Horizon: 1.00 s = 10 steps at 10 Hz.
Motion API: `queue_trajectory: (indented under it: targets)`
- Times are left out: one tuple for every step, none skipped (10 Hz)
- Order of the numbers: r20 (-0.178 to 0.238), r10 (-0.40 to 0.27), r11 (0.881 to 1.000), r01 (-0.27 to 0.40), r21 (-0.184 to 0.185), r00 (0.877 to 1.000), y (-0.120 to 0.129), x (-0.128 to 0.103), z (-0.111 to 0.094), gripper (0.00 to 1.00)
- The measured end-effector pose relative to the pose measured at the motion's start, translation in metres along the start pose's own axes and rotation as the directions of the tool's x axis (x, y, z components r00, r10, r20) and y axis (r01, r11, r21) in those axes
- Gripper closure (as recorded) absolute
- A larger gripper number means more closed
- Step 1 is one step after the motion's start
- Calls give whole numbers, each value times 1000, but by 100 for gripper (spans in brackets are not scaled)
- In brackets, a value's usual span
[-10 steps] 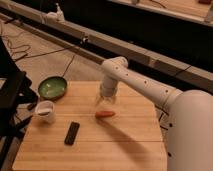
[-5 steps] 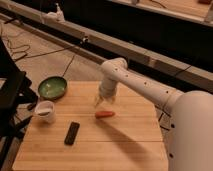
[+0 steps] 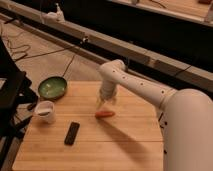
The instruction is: Drag the pepper across the table
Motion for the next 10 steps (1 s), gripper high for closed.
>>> queue_trajectory:
  targets:
    - [9, -13, 1000, 13, -7, 1000, 0, -1, 6, 34]
    - [16, -26, 1000, 26, -10, 1000, -2, -1, 11, 34]
    - [22, -38, 999, 38, -10, 999, -3, -2, 15, 34]
    - [31, -61, 998, 61, -8, 998, -7, -2, 19, 34]
    - [39, -82, 997, 82, -5, 996, -11, -3, 23, 34]
    - [45, -101, 995, 101, 0, 994, -15, -3, 26, 34]
    - [47, -119, 993, 118, 7, 992, -17, -3, 27, 34]
    - [52, -143, 990, 142, 15, 988, -21, -3, 29, 34]
    - [58, -171, 985, 170, 29, 984, -25, -3, 32, 34]
    - [57, -184, 982, 182, 39, 981, -26, -2, 34, 34]
